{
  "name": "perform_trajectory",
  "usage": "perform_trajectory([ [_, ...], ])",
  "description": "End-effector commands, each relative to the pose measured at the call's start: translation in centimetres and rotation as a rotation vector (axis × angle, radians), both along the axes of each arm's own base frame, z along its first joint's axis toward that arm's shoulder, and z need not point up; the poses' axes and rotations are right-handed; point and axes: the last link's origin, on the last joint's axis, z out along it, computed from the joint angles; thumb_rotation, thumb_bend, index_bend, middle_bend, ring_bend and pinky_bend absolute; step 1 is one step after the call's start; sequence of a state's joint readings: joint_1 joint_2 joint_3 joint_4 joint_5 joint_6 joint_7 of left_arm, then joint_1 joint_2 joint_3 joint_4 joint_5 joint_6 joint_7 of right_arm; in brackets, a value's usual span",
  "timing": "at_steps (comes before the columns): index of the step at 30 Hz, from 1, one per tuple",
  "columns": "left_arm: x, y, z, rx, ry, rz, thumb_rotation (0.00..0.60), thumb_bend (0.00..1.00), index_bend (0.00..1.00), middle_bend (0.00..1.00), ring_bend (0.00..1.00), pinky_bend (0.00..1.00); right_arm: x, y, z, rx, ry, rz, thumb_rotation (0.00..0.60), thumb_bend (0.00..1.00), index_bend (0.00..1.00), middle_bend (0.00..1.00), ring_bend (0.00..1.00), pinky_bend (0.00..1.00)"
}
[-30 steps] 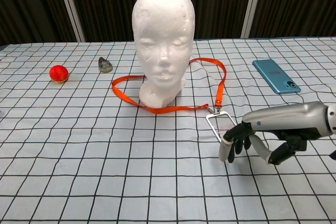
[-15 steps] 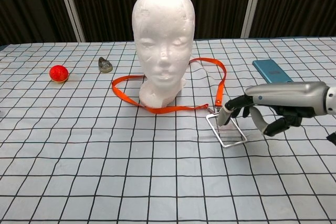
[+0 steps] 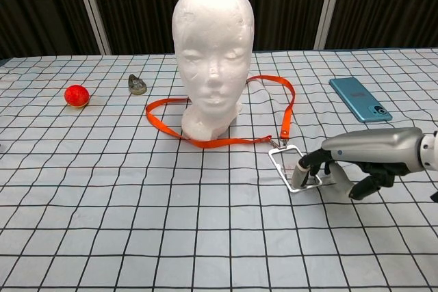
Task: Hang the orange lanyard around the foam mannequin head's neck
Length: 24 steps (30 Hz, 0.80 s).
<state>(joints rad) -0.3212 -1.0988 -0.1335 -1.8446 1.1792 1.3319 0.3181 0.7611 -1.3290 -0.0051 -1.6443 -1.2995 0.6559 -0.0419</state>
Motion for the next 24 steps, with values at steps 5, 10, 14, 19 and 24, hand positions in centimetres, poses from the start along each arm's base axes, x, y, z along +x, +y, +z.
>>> perform_trajectory([
  [5, 0.1, -0.1, -0.1, -0.003, 0.001, -0.002, 0.600, 0.00, 0.00, 0.00, 0.00, 0.00, -0.1, 1.7, 0.2, 0.074, 0.033, 0.005, 0.600, 1.00, 0.27, 0.23, 0.19, 0.23],
  [10, 0.2, -0.2, -0.2, -0.004, 0.000, -0.004, 0.600, 0.00, 0.00, 0.00, 0.00, 0.00, 0.2, 3.3, 0.6, 0.123, 0.033, 0.019, 0.600, 1.00, 0.27, 0.23, 0.19, 0.23],
  [14, 0.2, -0.3, -0.2, -0.003, -0.002, -0.004, 0.600, 0.00, 0.00, 0.00, 0.00, 0.00, 0.6, 4.5, 1.3, 0.148, 0.022, 0.032, 0.600, 1.00, 0.27, 0.24, 0.19, 0.23],
  [19, 0.1, -0.6, -0.1, -0.002, -0.002, -0.004, 0.600, 0.00, 0.00, 0.00, 0.00, 0.00, 1.3, 5.3, 2.9, 0.090, -0.061, 0.040, 0.600, 1.00, 0.27, 0.23, 0.19, 0.23],
  [24, -0.1, -1.1, 0.1, -0.003, -0.002, -0.005, 0.600, 0.00, 0.00, 0.00, 0.00, 0.00, 1.2, 5.4, 5.2, -0.022, -0.128, 0.076, 0.600, 1.00, 0.27, 0.23, 0.19, 0.23],
])
